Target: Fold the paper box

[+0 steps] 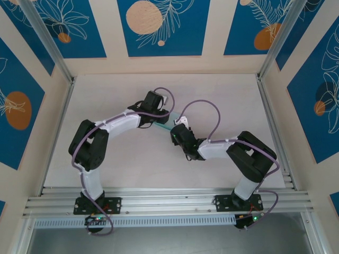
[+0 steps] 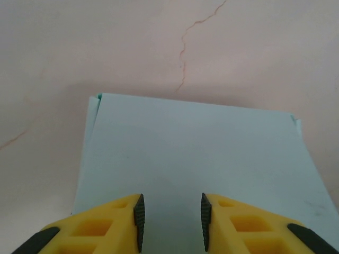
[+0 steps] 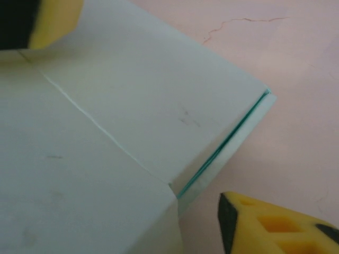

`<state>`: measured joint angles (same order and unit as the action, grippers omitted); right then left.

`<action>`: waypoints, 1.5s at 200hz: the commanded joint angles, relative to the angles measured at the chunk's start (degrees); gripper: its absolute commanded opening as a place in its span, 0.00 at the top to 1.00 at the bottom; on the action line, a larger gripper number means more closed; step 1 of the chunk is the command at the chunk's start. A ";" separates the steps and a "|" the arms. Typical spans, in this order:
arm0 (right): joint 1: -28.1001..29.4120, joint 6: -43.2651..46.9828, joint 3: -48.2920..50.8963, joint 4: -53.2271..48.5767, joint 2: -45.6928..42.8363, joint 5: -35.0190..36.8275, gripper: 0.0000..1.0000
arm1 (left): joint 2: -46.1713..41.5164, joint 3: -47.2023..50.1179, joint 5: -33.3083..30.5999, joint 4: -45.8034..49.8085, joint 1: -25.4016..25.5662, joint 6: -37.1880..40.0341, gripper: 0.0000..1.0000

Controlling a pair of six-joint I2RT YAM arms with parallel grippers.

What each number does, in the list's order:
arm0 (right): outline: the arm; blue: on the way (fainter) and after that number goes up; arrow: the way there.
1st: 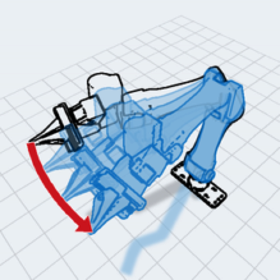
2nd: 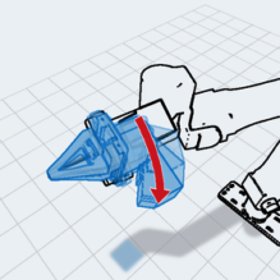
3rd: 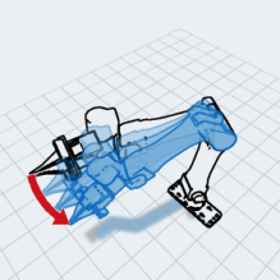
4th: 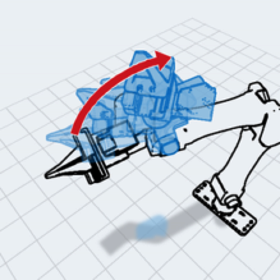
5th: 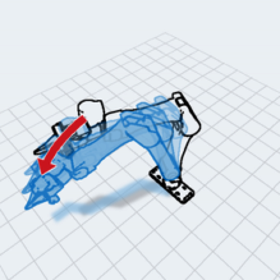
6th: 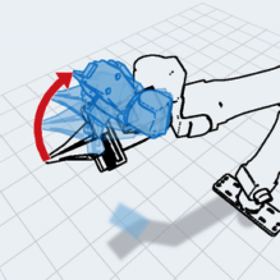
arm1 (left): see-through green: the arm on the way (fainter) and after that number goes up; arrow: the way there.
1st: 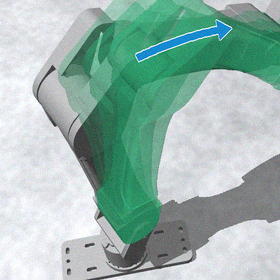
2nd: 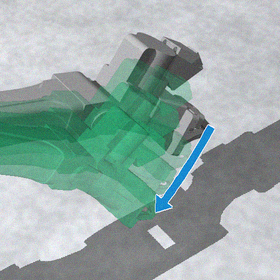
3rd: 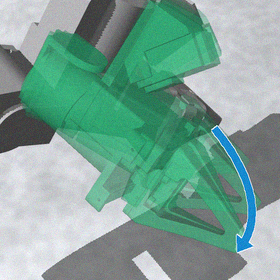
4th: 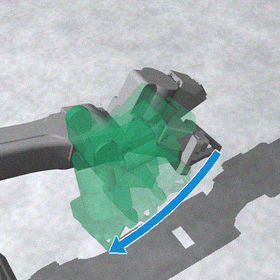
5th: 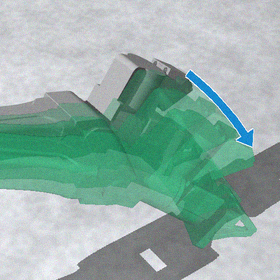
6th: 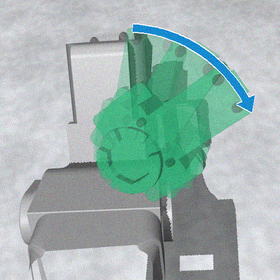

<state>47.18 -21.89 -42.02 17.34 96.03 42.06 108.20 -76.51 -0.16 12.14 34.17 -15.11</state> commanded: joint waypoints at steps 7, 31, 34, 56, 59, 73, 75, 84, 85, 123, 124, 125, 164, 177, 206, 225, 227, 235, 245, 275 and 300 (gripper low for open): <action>1.02 0.76 -1.38 -4.69 -4.72 -0.36 0.39 | 2.33 -0.79 1.70 0.71 -0.56 -1.74 0.66; 1.82 -0.23 -1.30 -8.83 -8.67 -1.82 0.31 | 3.74 -0.79 1.76 0.36 -0.65 -2.27 0.67; 1.98 -0.46 -1.34 -9.46 -9.25 -2.05 0.30 | 3.84 -0.76 1.75 0.32 -0.63 -2.29 0.67; 2.66 -3.30 -1.62 -14.31 -13.91 -4.16 0.27 | 4.47 -0.66 1.65 0.08 -0.63 -2.46 0.67; 2.66 -3.79 -1.73 -14.90 -14.58 -4.48 0.27 | 4.55 -0.59 1.70 0.11 -0.62 -2.46 0.67; 2.20 -6.53 -2.76 -18.44 -17.46 -6.60 0.25 | 4.78 -0.16 1.86 -0.37 -0.64 -2.68 0.67; 2.06 -6.79 -2.99 -18.93 -17.79 -7.05 0.25 | 4.81 -0.07 1.91 -0.37 -0.61 -2.72 0.67; 1.18 -8.53 -4.13 -21.50 -18.96 -8.06 0.25 | 4.89 0.27 1.92 -0.67 -0.60 -2.94 0.67; 1.04 -8.74 -4.30 -21.80 -19.13 -8.14 0.25 | 4.90 0.34 1.88 -0.69 -0.60 -2.97 0.67; -6.96 -14.56 -11.00 -31.12 -17.50 -17.33 0.32 | 4.62 2.12 2.35 -2.69 -0.63 -4.60 0.67; -7.16 -14.57 -11.17 -31.22 -17.34 -17.57 0.33 | 4.63 2.14 2.40 -2.71 -0.61 -4.63 0.67; -7.35 -14.62 -11.29 -31.31 -17.18 -17.78 0.33 | 4.64 2.15 2.42 -2.72 -0.65 -4.69 0.67; -13.02 -16.49 -17.13 -34.88 -7.77 -23.95 0.37 | 4.82 1.84 2.80 -2.96 -0.60 -5.28 0.67; -14.28 -16.80 -18.00 -34.19 -5.13 -26.73 0.37 | 4.89 1.63 2.68 -2.83 -0.60 -5.28 0.67; -15.99 -17.28 -19.07 -33.25 -0.10 -29.40 0.40 | 5.17 1.54 2.71 -2.83 -0.60 -5.45 0.67; -16.98 -17.49 -18.51 -32.22 2.39 -31.07 0.44 | 5.18 1.67 2.59 -2.91 -0.64 -5.54 0.67; -17.04 -17.49 -18.40 -32.11 2.60 -31.29 0.45 | 5.18 1.70 2.57 -2.91 -0.61 -5.58 0.67; -17.37 -17.64 -18.08 -31.53 3.72 -31.88 0.47 | 5.24 1.70 2.58 -3.02 -0.69 -5.63 0.67; -17.90 -17.99 -17.77 -31.13 5.08 -32.53 0.53 | 5.30 1.63 2.69 -3.05 -0.58 -5.63 0.67; -18.95 -18.88 -15.97 -28.73 7.11 -35.42 0.64 | 5.11 1.21 2.71 -2.52 -0.77 -5.50 0.67; -19.23 -18.52 -14.86 -27.63 6.55 -35.98 0.65 | 2.82 1.56 2.12 -1.98 -0.73 -4.72 0.66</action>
<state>28.36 -40.07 -59.09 -9.78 100.79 7.99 112.20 -75.44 1.48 8.54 33.82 -19.62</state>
